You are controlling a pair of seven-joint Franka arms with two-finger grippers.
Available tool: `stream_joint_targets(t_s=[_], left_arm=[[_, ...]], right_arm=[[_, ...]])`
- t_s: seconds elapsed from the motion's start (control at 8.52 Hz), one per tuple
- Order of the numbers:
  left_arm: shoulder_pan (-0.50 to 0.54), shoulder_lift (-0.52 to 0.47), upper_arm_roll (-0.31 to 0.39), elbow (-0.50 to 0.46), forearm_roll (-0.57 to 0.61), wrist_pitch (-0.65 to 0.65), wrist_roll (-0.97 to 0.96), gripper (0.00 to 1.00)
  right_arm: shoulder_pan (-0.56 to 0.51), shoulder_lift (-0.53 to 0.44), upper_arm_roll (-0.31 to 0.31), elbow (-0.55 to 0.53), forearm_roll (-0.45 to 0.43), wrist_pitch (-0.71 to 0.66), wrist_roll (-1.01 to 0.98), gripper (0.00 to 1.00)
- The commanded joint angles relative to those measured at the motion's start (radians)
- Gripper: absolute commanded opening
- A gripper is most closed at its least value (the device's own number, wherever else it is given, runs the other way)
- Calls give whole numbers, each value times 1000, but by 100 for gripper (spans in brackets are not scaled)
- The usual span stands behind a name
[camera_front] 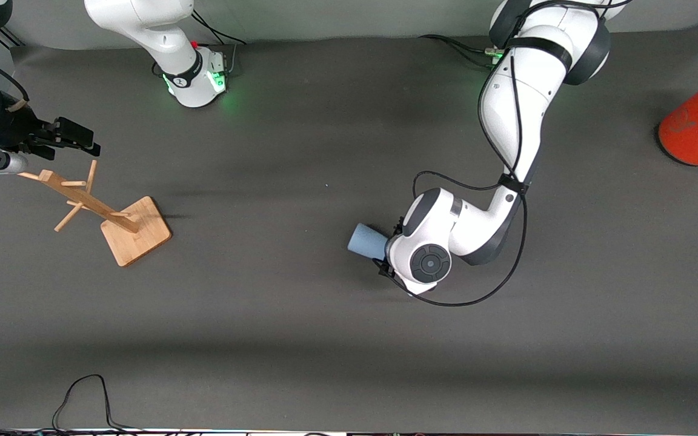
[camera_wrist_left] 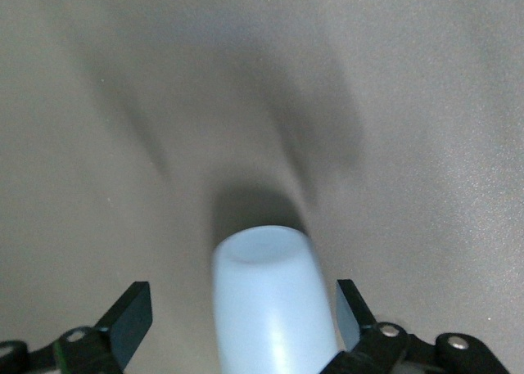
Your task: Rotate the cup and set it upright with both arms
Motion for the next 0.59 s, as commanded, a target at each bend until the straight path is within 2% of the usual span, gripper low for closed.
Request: stream_joint_targets(t_s=[0.0, 0.47], left_arm=[[-15, 5, 3, 32, -2, -14, -22, 100], [-17, 5, 3, 61, -4, -8, -28, 100]], right_arm=[[-13, -11, 13, -11, 16, -3, -8, 100], [-15, -11, 7, -11, 17, -5, -8, 100]])
